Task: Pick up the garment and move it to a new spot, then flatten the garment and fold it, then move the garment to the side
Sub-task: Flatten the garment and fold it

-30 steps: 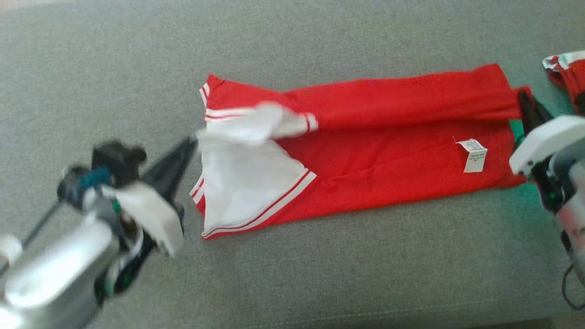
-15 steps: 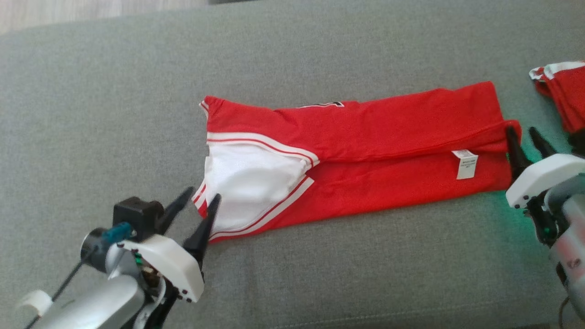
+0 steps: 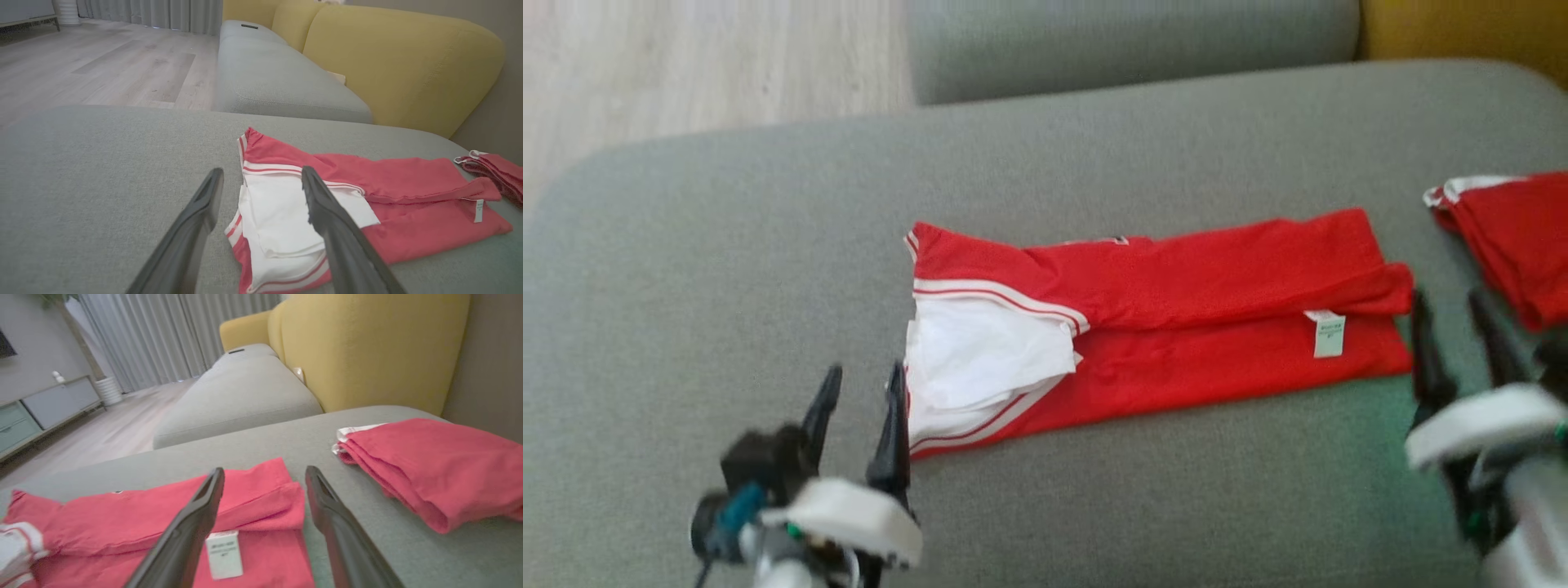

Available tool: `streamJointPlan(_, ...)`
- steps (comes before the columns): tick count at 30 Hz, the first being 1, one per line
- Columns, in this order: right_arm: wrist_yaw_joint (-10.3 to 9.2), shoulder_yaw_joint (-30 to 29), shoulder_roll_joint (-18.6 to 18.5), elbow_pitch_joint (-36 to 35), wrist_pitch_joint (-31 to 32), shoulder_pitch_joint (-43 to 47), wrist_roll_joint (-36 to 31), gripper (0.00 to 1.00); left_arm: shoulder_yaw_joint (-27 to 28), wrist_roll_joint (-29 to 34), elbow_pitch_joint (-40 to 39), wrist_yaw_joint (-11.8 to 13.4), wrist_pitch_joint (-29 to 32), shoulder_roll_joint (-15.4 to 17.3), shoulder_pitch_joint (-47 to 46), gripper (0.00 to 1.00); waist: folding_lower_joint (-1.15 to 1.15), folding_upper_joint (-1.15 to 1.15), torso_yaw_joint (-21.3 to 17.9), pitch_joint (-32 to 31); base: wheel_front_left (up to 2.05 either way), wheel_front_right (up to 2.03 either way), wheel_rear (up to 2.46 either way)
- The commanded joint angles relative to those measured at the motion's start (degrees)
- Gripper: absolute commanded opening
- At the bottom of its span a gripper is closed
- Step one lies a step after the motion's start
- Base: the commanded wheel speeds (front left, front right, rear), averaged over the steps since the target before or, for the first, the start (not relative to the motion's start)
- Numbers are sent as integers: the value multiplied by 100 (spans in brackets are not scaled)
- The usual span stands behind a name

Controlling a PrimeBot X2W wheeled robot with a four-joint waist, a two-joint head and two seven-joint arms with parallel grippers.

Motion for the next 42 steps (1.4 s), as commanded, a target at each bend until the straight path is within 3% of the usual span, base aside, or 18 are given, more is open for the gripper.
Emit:
streamJointPlan(1,37,15,69,-316,-66,249,-154,100,375,184,-189,-94,-68,-37,-36,100,0,0,47,-222,0,0,0)
streamJointPlan(8,37,-474,520,-1067,-67,1225,-718,100,1130,1302,-64,-620,-69,-735,798,100,0,0,193,-504,0,0,0)
streamJointPlan(11,37,-619,631,-1176,-67,1445,-832,100,1355,1862,-48,-850,-69,-996,1048,100,0,0,325,-530,0,0,0)
streamJointPlan(16,37,-758,674,-1163,-67,1550,-879,100,1569,2276,-64,-1138,-69,-1263,1249,100,0,0,505,-509,0,0,0)
streamJointPlan(24,37,-1298,657,-314,324,860,-919,100,1707,2638,-26,-1515,-70,-1544,1292,100,0,0,678,-347,0,0,0)
streamJointPlan(29,37,-1505,477,462,1189,-202,-938,100,1764,2781,-39,-1686,-70,-1667,1159,100,0,0,702,7,0,0,0)
streamJointPlan(37,37,-1791,233,1485,1895,-1002,-1230,100,1794,2852,-25,-1793,-70,-1751,968,100,0,0,722,342,0,0,0)
streamJointPlan(42,37,-1748,388,1973,2189,-1181,-1383,100,1826,2864,9,-1826,-70,-1776,888,100,0,0,724,423,0,0,0)
